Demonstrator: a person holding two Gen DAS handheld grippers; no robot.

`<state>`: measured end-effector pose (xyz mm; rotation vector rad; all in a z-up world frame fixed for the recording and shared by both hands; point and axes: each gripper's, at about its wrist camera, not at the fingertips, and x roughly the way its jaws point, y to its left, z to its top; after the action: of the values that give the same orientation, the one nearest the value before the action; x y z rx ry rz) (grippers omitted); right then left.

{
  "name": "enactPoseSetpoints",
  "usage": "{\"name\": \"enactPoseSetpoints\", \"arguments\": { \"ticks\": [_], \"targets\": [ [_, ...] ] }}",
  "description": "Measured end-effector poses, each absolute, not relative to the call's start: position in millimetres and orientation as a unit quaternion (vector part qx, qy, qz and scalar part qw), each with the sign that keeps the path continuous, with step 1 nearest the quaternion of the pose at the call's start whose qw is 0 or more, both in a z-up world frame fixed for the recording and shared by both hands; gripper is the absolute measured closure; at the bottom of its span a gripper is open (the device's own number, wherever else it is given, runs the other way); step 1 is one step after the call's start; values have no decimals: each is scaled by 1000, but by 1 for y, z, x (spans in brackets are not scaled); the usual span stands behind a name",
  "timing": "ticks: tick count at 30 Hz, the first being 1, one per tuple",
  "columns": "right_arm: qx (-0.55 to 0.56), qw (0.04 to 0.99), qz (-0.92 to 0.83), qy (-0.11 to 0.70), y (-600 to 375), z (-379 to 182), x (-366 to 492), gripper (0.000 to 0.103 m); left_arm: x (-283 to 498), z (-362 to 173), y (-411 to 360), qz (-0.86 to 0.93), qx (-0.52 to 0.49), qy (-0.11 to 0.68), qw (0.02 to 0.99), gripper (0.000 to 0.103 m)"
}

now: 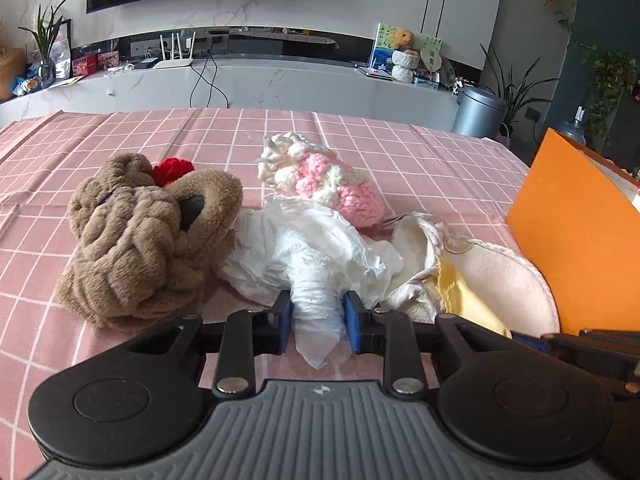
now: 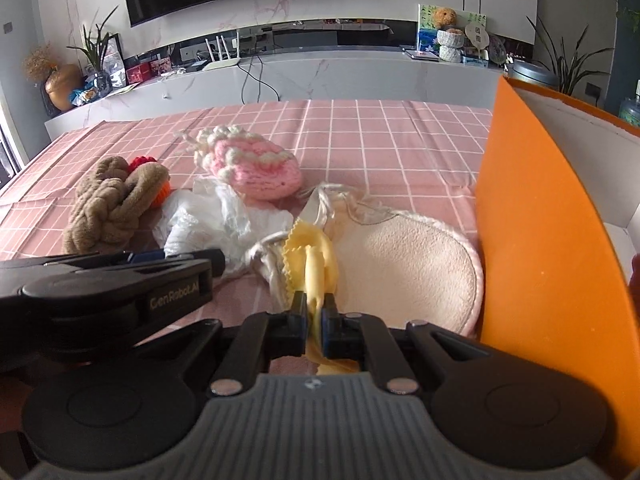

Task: Organize soft objects
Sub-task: 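Grasp the yellow cloth with the right tool while the left tool grasps the white plastic bag, then lift the yellow cloth with the right tool while the left tool lifts the white bag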

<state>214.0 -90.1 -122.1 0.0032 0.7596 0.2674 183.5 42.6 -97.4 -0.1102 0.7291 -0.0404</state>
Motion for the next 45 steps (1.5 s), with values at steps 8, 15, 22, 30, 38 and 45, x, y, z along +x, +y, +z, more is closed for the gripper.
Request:
{"name": "enactPoseSetpoints", "arguments": {
  "ticks": [8, 15, 22, 30, 38, 45],
  "targets": [
    [6, 916, 162, 368, -92, -108, 186, 99, 135, -83, 64, -32, -76, 374, 924, 74],
    [13, 907, 198, 372, -97, -101, 150, 99, 90, -73, 79, -70, -80, 407, 907, 74],
    [23, 895, 209, 393, -100, -112, 133, 99, 57, -73, 77, -113, -61, 424, 896, 40],
    [36, 893, 220, 391, -106, -114, 123, 99, 56, -60, 77, -39, -106, 410, 905, 16],
    [44, 879, 234, 414, -103, -127, 121, 99, 74, -72, 73, 14, -178, 427, 886, 16],
    [60, 874, 238, 419, -107, -131, 123, 99, 86, -78, 41, 29, -109, 434, 894, 32]
  ]
}}
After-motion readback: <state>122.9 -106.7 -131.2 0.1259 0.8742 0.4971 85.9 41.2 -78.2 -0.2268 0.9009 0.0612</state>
